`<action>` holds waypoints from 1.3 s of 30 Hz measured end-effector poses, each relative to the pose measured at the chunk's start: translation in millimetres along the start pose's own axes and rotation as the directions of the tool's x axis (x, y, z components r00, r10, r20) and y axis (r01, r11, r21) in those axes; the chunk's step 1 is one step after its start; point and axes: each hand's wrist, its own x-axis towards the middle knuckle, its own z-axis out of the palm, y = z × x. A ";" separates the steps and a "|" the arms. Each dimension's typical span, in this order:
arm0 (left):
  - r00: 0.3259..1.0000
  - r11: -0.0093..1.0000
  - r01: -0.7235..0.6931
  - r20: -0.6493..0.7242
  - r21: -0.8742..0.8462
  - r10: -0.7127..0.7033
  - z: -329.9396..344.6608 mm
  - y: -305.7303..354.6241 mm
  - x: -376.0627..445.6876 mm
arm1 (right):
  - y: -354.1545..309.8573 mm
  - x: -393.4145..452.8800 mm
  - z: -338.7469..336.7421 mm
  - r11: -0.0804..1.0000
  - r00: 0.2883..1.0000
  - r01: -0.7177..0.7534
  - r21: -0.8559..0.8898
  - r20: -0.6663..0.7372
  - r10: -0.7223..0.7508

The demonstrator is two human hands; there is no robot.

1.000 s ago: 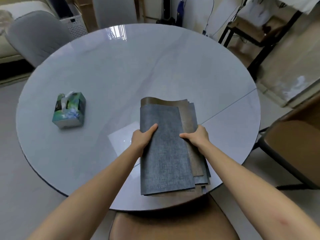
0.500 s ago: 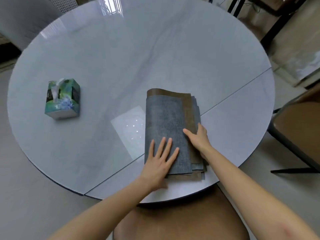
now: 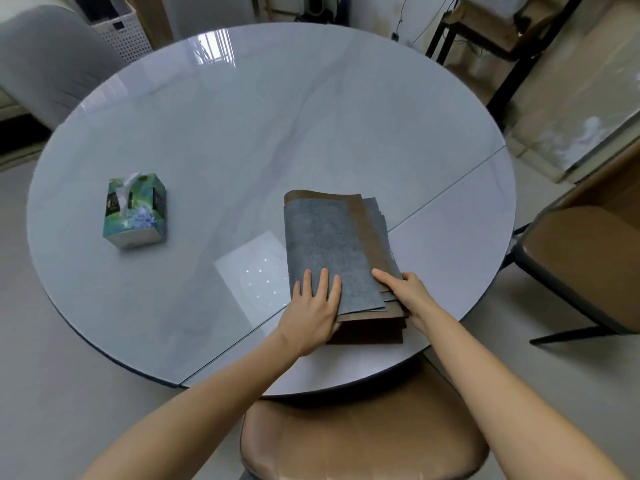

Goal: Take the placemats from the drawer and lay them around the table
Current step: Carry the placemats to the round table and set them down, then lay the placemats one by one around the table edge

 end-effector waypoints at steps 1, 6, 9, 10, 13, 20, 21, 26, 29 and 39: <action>1.000 1.000 0.011 -0.011 -0.016 -0.011 -2.2 -2.5 -5.6 | -6.8 -5.9 -0.4 0.999 0.998 -0.038 0.037 0.050 0.037; 0.998 0.937 0.061 0.013 -0.344 -0.060 -10.9 -18.3 -30.6 | -43.5 -36.3 18.7 0.996 0.982 0.087 -0.027 0.168 -0.081; 0.988 0.543 0.148 0.150 -0.827 -0.040 -21.0 -35.0 -43.8 | -70.4 -63.6 39.2 0.894 0.931 0.353 -0.276 0.197 -0.307; 0.976 0.269 0.216 0.216 -0.939 -0.029 -30.7 -42.0 -48.0 | -78.3 -72.6 49.2 0.854 0.904 0.417 -0.312 0.236 -0.355; 0.943 -0.443 0.241 0.316 -0.864 -0.104 -54.9 -72.7 -53.5 | -89.8 -96.4 97.0 0.678 0.819 0.574 -0.458 0.337 -0.465; 0.912 -0.508 0.219 0.360 -0.833 -0.197 -49.9 -148.5 -77.8 | -49.6 -108.8 210.7 0.404 0.747 0.646 -0.648 0.425 -0.512; 0.909 -0.520 0.223 0.368 -0.824 -0.194 -45.2 -156.9 -81.8 | -42.0 -107.2 217.9 0.407 0.741 0.660 -0.632 0.458 -0.491; 0.865 -0.536 0.238 0.428 -0.810 -0.263 -5.2 -195.9 -89.7 | -4.0 -99.2 234.9 0.523 0.697 0.678 -0.517 0.678 -0.234; 0.781 -0.420 0.355 0.512 -0.835 -0.358 21.9 -203.5 -95.6 | 29.3 -79.8 232.8 0.197 0.705 0.705 -0.682 0.704 -0.087; 0.756 0.449 0.555 0.199 -0.700 -0.623 65.3 -195.7 -100.6 | 36.8 -45.2 210.1 -0.141 0.623 0.750 -0.647 0.761 -0.178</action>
